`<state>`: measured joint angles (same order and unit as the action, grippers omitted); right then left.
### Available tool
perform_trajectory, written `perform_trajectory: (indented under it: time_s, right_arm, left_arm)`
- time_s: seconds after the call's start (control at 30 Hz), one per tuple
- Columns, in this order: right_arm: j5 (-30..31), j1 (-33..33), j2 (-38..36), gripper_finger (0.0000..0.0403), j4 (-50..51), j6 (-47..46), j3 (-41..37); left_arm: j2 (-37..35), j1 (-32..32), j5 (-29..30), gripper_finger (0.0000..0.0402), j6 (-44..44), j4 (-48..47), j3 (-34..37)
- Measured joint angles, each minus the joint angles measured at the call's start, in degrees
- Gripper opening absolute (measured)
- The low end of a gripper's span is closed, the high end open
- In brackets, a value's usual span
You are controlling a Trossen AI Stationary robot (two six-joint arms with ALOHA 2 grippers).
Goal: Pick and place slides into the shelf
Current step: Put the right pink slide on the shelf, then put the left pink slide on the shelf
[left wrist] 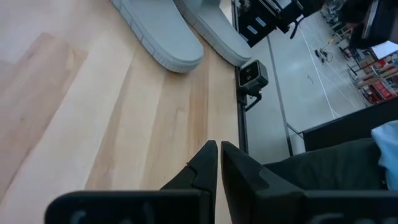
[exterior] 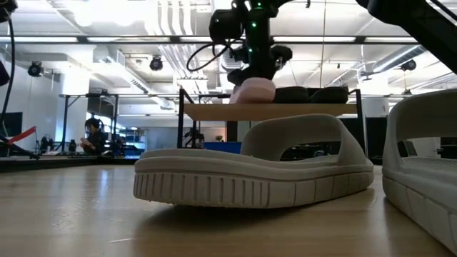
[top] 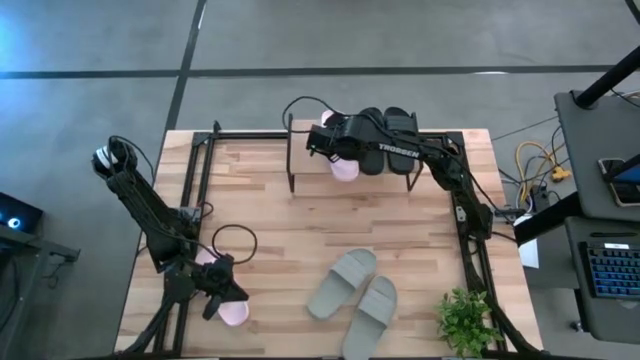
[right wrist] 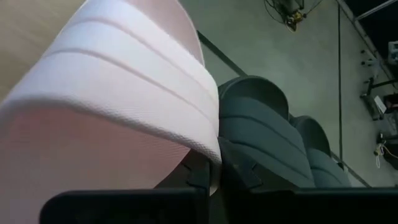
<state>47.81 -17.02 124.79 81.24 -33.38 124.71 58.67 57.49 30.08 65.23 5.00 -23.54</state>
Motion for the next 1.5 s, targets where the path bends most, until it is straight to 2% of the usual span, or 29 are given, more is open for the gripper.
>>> perform_trajectory:
  time_s: [0.2, 0.53, 0.77, 0.87, 1.0, 1.07, 1.13, 1.2, 1.3, 1.37, 1.5]
  right_arm:
    - [-1.2, 0.0, 0.0, 0.0025, 0.3, 0.4, -1.3]
    - [-6.0, 1.0, 0.0, 0.0144, 0.8, 1.3, -0.9]
    - [-8.1, 5.2, -1.9, 0.0187, 5.2, 1.9, 3.0]
    - [-12.8, 7.6, -2.5, 0.0194, 7.7, 1.0, 4.9]
    - [-28.0, 13.8, -4.9, 0.0196, 7.4, 1.9, 7.7]
    - [-31.1, 18.3, -6.1, 0.0196, 6.1, 2.9, 8.5]
    - [-30.0, 22.7, -6.9, 0.0196, 5.6, 2.2, 8.7]
    - [-26.8, 26.3, -7.4, 0.0196, 5.6, -1.5, 8.4]
    - [-23.1, 30.4, -7.8, 0.0196, 6.3, -8.5, 8.4]
    - [-20.7, 32.7, -7.8, 0.0196, 7.0, -12.9, 8.3]
    - [-18.3, 35.9, -7.6, 0.0196, 6.9, -19.6, 7.0]
  left_arm:
    - [0.0, 0.0, 0.5, 0.0006, 0.1, 0.0, 0.2]
    - [0.0, 0.0, 0.5, 0.0006, 0.4, 0.0, 0.2]
    - [0.0, 0.0, 0.5, 0.0006, 0.4, 0.0, 0.2]
    - [0.0, 0.0, 0.5, 0.0006, 0.4, 0.0, 0.2]
    - [0.0, 0.0, 0.4, 0.0006, 0.4, 0.0, 0.3]
    - [-0.1, -0.2, -0.1, 0.0006, 2.2, -0.8, 0.2]
    - [-1.1, -1.4, -4.9, 0.0006, 9.5, -7.3, -0.1]
    - [-2.2, -2.7, -13.7, 0.0006, 15.5, -16.6, -1.4]
    - [-3.4, -3.1, -23.7, 0.0006, 18.0, -33.9, -5.1]
    - [-3.6, -3.2, -25.3, 0.0006, 17.0, -44.7, -8.9]
    - [-3.0, -3.5, -23.6, 0.0006, 13.7, -58.1, -19.1]
